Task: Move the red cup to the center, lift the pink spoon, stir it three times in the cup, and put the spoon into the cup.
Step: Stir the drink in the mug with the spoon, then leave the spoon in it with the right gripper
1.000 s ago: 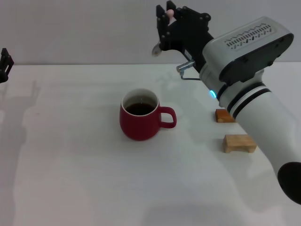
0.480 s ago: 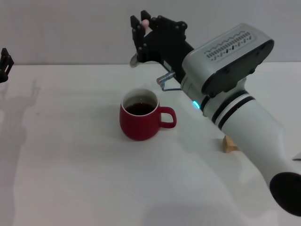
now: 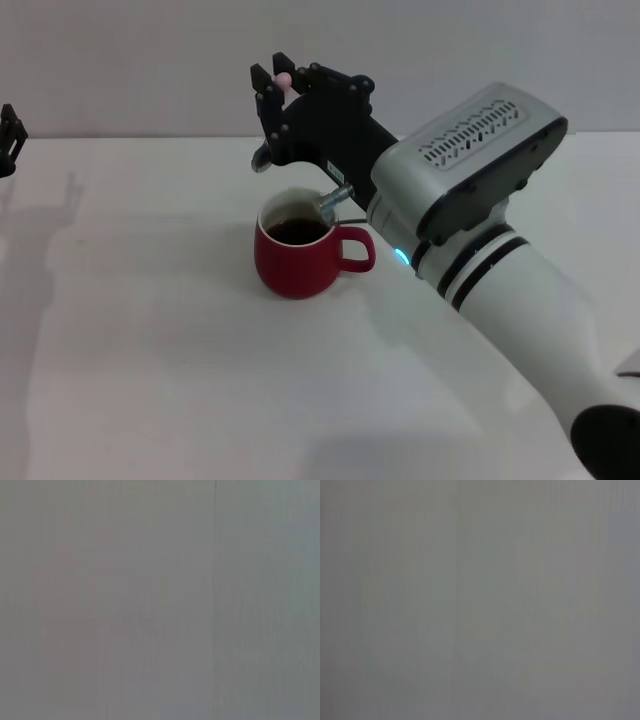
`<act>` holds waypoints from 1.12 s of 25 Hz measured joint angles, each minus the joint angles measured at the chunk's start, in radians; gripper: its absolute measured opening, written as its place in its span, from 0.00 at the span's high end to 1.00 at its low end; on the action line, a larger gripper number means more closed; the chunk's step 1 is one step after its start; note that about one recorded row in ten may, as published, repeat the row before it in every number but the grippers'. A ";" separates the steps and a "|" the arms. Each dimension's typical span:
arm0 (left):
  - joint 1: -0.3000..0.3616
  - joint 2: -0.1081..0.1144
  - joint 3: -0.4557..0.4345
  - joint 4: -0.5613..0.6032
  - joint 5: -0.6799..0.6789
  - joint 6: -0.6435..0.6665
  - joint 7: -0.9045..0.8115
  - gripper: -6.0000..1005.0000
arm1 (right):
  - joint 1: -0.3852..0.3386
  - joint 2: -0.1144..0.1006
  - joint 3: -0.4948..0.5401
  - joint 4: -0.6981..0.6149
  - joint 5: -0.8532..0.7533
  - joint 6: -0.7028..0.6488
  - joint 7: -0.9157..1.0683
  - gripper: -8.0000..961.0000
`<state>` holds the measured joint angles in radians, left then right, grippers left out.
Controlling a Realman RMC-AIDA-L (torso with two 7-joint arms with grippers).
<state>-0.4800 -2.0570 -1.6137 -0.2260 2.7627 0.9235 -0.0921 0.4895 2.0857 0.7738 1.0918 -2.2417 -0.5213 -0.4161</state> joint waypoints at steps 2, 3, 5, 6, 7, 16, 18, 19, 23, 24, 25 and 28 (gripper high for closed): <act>0.000 0.000 0.000 0.000 0.000 0.000 0.000 0.17 | -0.014 0.000 -0.006 0.011 0.000 0.000 -0.001 0.82; 0.000 0.000 0.001 0.000 0.000 0.000 0.000 0.17 | -0.014 0.000 -0.006 0.011 0.000 0.000 -0.001 0.82; 0.001 0.000 0.004 0.000 0.000 0.000 0.000 0.17 | -0.036 0.000 -0.019 0.026 -0.002 -0.005 -0.002 0.82; 0.001 0.000 0.004 0.000 0.000 0.000 0.000 0.17 | -0.036 0.000 -0.019 0.026 -0.002 -0.005 -0.002 0.82; 0.002 0.000 0.005 0.000 0.001 0.000 0.000 0.17 | -0.042 0.000 -0.023 0.030 -0.002 -0.007 -0.004 0.82; 0.003 -0.001 0.008 0.001 0.004 0.000 0.000 0.17 | -0.123 0.003 -0.049 0.074 0.001 -0.023 -0.052 0.82; 0.003 -0.002 0.009 0.002 0.006 0.000 0.000 0.17 | -0.138 0.003 -0.050 0.079 0.001 -0.026 -0.052 0.82; 0.003 -0.002 0.009 0.002 0.006 0.000 0.000 0.17 | -0.145 0.003 -0.050 0.081 0.001 -0.026 -0.052 0.82; 0.003 -0.003 0.009 0.002 0.008 0.000 0.000 0.17 | -0.170 0.000 -0.050 0.087 0.001 -0.026 -0.052 0.82; 0.003 -0.003 0.009 0.003 0.008 0.000 0.000 0.17 | -0.176 -0.001 -0.050 0.087 0.001 -0.026 -0.052 0.82; 0.003 -0.003 0.009 0.003 0.008 0.000 0.000 0.17 | -0.181 -0.001 -0.050 0.088 0.001 -0.026 -0.053 0.82; 0.003 -0.003 0.009 0.004 0.008 0.000 0.000 0.17 | -0.184 -0.001 -0.050 0.083 0.001 -0.026 -0.053 0.82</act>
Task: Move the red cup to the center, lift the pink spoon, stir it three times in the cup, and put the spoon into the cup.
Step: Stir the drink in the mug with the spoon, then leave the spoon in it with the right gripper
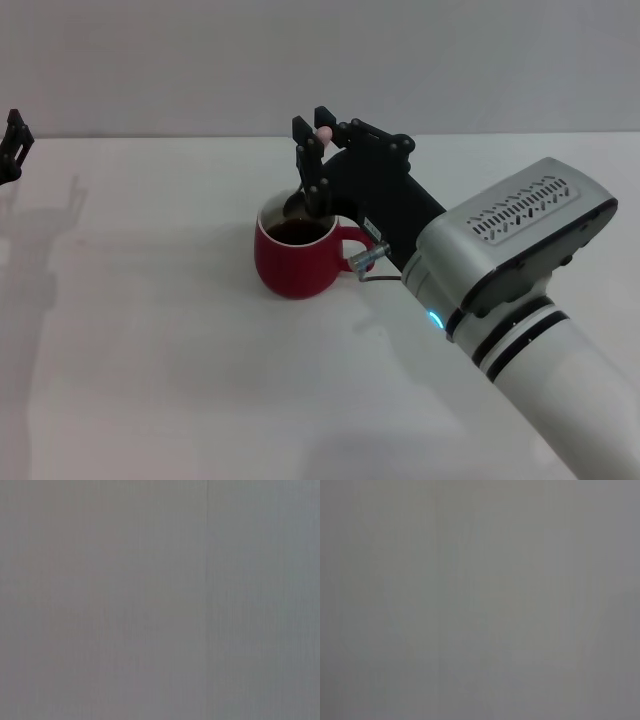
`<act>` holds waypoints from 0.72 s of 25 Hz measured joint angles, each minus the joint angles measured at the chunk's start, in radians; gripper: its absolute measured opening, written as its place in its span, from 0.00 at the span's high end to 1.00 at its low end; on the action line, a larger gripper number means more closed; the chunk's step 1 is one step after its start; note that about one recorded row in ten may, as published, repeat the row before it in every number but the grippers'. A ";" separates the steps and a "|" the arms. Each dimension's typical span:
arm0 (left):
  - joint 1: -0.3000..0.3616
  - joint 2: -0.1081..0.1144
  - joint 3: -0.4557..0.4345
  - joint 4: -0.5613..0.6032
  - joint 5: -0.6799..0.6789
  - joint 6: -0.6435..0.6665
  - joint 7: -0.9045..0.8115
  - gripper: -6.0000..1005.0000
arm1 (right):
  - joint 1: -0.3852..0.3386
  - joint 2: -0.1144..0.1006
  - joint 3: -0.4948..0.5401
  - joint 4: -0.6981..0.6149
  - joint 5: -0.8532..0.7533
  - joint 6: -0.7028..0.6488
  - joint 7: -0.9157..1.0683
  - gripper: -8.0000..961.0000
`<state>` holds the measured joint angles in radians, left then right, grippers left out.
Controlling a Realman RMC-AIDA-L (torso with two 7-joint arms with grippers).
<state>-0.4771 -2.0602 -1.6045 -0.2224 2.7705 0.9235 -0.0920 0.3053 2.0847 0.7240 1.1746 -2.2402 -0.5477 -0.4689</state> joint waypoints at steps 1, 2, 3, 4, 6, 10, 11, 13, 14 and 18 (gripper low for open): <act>0.000 0.000 0.000 0.001 0.000 0.000 0.000 0.17 | -0.001 0.000 0.000 -0.003 0.000 0.000 0.000 0.82; 0.000 0.000 0.000 0.000 0.000 0.000 0.000 0.17 | -0.001 0.000 0.000 -0.007 0.001 0.000 0.000 0.82; 0.000 -0.001 0.000 0.000 0.000 0.000 0.000 0.17 | -0.002 0.000 0.000 -0.012 0.001 0.000 0.000 0.82; 0.000 -0.001 0.000 0.000 0.000 0.000 0.000 0.17 | -0.002 0.000 0.000 -0.018 0.001 0.000 0.000 0.82; 0.000 -0.002 0.000 -0.001 0.000 0.000 0.000 0.17 | -0.002 0.000 0.000 -0.028 0.001 0.000 0.002 0.82; 0.000 -0.003 0.000 0.000 0.000 0.000 0.000 0.17 | 0.005 0.002 0.003 -0.052 0.003 0.000 0.007 0.82; 0.000 -0.004 0.000 0.000 0.000 0.000 0.000 0.17 | 0.008 0.002 0.004 -0.058 0.005 0.000 0.007 0.82; 0.000 -0.005 0.000 0.000 0.000 0.000 0.000 0.17 | 0.016 0.002 0.003 -0.067 0.011 0.000 0.007 0.82; 0.000 -0.005 0.000 0.000 0.000 0.000 0.000 0.17 | 0.020 0.003 0.002 -0.071 0.014 0.000 0.007 0.82; -0.001 -0.005 0.000 0.000 0.000 0.000 0.000 0.17 | 0.038 0.004 -0.001 -0.093 0.027 0.000 0.008 0.82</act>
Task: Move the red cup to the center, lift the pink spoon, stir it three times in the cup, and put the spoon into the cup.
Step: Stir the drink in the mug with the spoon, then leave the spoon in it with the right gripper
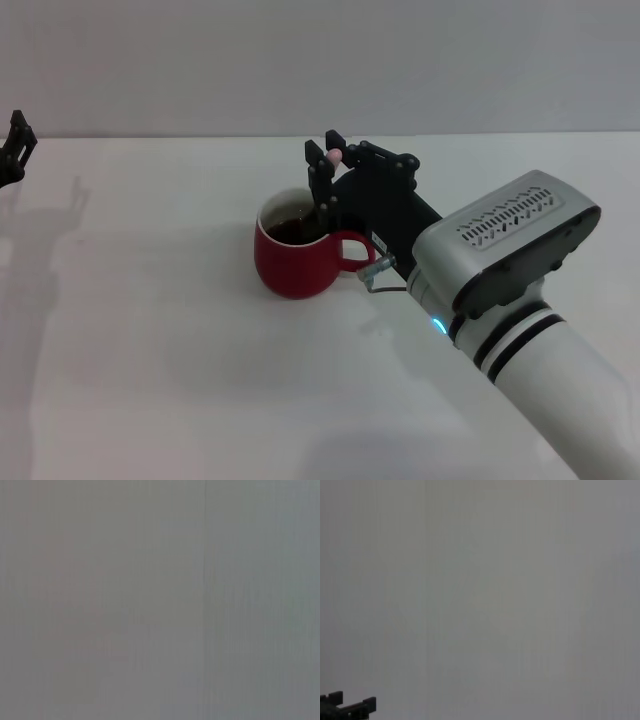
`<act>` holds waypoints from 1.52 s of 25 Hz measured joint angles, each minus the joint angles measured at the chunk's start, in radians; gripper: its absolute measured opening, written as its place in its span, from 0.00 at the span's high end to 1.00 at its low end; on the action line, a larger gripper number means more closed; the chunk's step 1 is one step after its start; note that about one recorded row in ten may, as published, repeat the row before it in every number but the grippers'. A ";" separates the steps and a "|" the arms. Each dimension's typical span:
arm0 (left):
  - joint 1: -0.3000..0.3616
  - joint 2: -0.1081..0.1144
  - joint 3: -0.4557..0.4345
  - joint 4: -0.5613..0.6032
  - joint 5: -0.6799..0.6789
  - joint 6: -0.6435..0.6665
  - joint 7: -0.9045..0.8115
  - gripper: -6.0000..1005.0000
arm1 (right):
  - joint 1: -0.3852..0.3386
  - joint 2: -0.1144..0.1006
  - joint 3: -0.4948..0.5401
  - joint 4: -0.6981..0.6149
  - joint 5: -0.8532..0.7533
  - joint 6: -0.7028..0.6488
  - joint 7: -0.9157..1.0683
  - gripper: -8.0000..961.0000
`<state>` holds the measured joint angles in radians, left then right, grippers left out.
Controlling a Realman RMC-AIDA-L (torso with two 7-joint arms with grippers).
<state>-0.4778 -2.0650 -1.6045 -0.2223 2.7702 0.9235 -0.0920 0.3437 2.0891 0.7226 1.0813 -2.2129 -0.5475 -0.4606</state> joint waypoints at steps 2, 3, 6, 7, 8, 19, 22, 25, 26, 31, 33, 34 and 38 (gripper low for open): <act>0.001 0.000 0.000 -0.002 -0.001 0.000 0.000 0.17 | 0.012 0.000 -0.005 -0.012 0.016 0.000 0.001 0.82; 0.001 0.000 0.000 -0.003 -0.001 0.000 0.000 0.17 | 0.018 0.000 -0.008 -0.017 0.022 0.000 0.001 0.82; 0.001 0.000 0.000 -0.003 -0.002 0.000 0.000 0.17 | 0.029 0.000 -0.015 -0.030 0.027 0.000 0.001 0.82; 0.001 0.000 0.000 -0.003 -0.002 0.000 0.000 0.17 | 0.032 0.000 -0.018 -0.034 0.028 0.000 0.002 0.82; 0.000 0.000 0.000 -0.002 -0.001 0.000 0.000 0.17 | 0.036 0.000 -0.022 -0.037 0.029 0.000 0.005 0.82; -0.002 -0.001 0.000 0.000 -0.006 0.000 0.000 0.17 | 0.070 0.000 -0.058 -0.068 0.043 -0.002 0.029 0.82; -0.002 -0.001 0.000 -0.001 -0.006 0.000 0.000 0.17 | 0.086 0.000 -0.068 -0.081 0.053 -0.002 0.035 0.82; 0.001 -0.001 0.000 -0.004 -0.006 0.000 0.000 0.17 | 0.102 0.000 -0.076 -0.096 0.056 -0.002 0.054 0.82; 0.001 -0.001 0.000 -0.005 -0.006 0.000 0.000 0.17 | 0.104 0.000 -0.077 -0.100 0.056 -0.002 0.057 0.82; 0.001 -0.001 0.000 -0.004 -0.006 0.000 0.000 0.17 | 0.141 0.001 -0.074 -0.136 0.056 -0.002 0.094 0.82; 0.001 -0.001 0.000 -0.002 -0.006 0.000 0.000 0.17 | 0.153 0.001 -0.073 -0.148 0.056 -0.002 0.105 0.82; 0.001 -0.001 0.000 -0.002 -0.006 0.000 0.000 0.17 | 0.163 0.001 -0.071 -0.157 0.056 -0.002 0.114 0.82; -0.003 -0.003 0.000 -0.002 -0.006 0.000 0.000 0.17 | 0.190 0.002 -0.062 -0.183 0.056 -0.002 0.122 0.82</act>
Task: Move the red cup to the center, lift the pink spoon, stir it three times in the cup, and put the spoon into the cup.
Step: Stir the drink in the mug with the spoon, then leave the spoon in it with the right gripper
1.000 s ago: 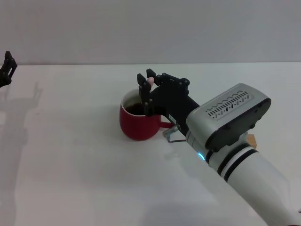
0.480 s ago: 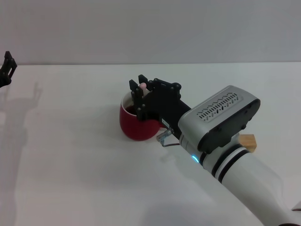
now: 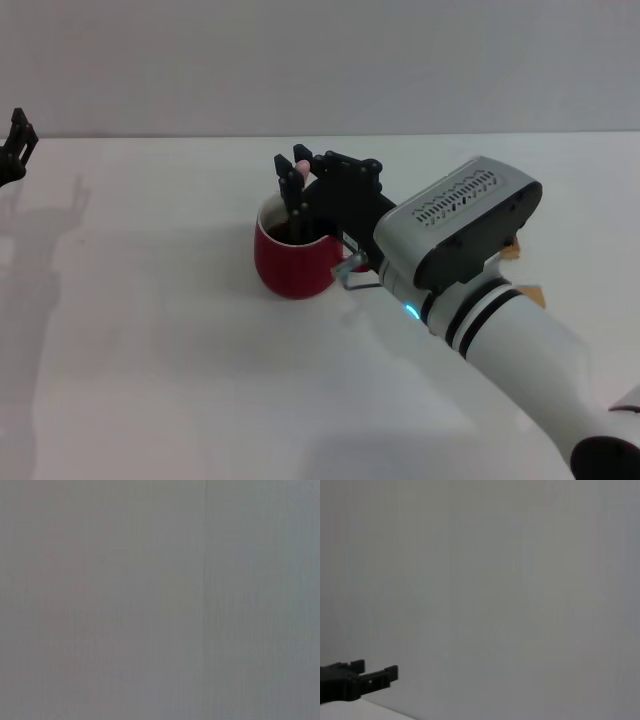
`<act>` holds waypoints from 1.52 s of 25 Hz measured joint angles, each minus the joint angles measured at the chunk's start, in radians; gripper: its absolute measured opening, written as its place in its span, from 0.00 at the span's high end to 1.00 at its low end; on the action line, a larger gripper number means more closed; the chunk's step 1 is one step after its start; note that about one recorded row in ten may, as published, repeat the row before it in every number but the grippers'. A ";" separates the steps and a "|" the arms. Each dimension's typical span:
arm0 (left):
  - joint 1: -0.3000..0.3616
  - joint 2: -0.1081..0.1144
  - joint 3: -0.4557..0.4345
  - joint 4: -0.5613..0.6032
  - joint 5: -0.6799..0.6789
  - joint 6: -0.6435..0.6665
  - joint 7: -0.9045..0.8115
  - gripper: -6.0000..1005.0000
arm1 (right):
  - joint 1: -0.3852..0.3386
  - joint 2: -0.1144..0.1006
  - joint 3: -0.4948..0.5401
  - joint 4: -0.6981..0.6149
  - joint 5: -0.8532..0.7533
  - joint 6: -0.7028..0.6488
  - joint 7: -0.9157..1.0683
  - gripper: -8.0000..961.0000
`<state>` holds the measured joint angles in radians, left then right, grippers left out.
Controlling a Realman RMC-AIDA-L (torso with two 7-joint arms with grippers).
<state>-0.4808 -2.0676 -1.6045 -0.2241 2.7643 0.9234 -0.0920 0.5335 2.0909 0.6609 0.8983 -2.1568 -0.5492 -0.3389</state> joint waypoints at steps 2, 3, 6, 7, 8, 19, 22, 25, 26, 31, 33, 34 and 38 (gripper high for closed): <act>0.000 0.000 0.000 -0.001 0.000 0.000 0.000 0.17 | 0.007 0.000 0.007 -0.010 0.003 0.000 0.000 0.82; 0.000 0.000 0.000 -0.001 0.000 0.000 0.000 0.17 | 0.009 0.000 0.012 -0.015 0.005 0.000 0.000 0.82; -0.001 0.000 0.000 -0.001 0.000 0.000 0.000 0.17 | 0.010 0.000 0.023 -0.026 0.009 0.000 0.000 0.82; -0.001 0.000 0.000 0.000 0.000 0.000 0.000 0.17 | 0.008 0.000 0.027 -0.027 0.009 0.000 0.000 0.82; -0.001 0.000 0.000 0.000 0.000 0.000 0.000 0.17 | 0.004 -0.001 0.030 -0.028 0.009 0.000 0.000 0.82; 0.003 0.001 0.000 -0.004 -0.001 0.000 0.000 0.17 | -0.047 -0.006 -0.008 0.048 0.003 0.003 -0.005 0.82; 0.003 0.001 0.000 -0.004 -0.001 0.000 0.000 0.17 | -0.044 -0.005 -0.015 0.052 0.003 0.003 -0.008 0.82; 0.004 0.001 0.000 -0.005 -0.002 0.001 0.000 0.17 | -0.019 -0.003 -0.011 0.026 0.007 0.006 -0.006 0.82; 0.004 0.001 0.000 -0.005 -0.002 0.002 0.000 0.17 | -0.011 -0.003 -0.009 0.017 0.009 0.006 -0.004 0.82; 0.004 0.001 0.000 -0.005 -0.002 0.005 0.000 0.17 | 0.016 -0.002 0.011 -0.015 0.011 0.002 -0.002 0.82; 0.004 0.001 0.000 -0.003 -0.002 0.006 0.000 0.17 | 0.020 -0.002 0.019 -0.029 0.011 0.002 -0.002 0.82; 0.004 0.001 0.000 -0.003 -0.002 0.006 0.000 0.17 | 0.020 -0.002 0.021 -0.033 0.011 0.003 -0.002 0.82; 0.004 0.000 0.000 -0.001 -0.002 0.006 0.000 0.17 | -0.001 -0.003 0.013 -0.034 0.011 0.008 -0.002 0.82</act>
<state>-0.4770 -2.0671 -1.6045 -0.2246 2.7626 0.9296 -0.0920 0.5321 2.0878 0.6739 0.8641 -2.1460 -0.5407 -0.3407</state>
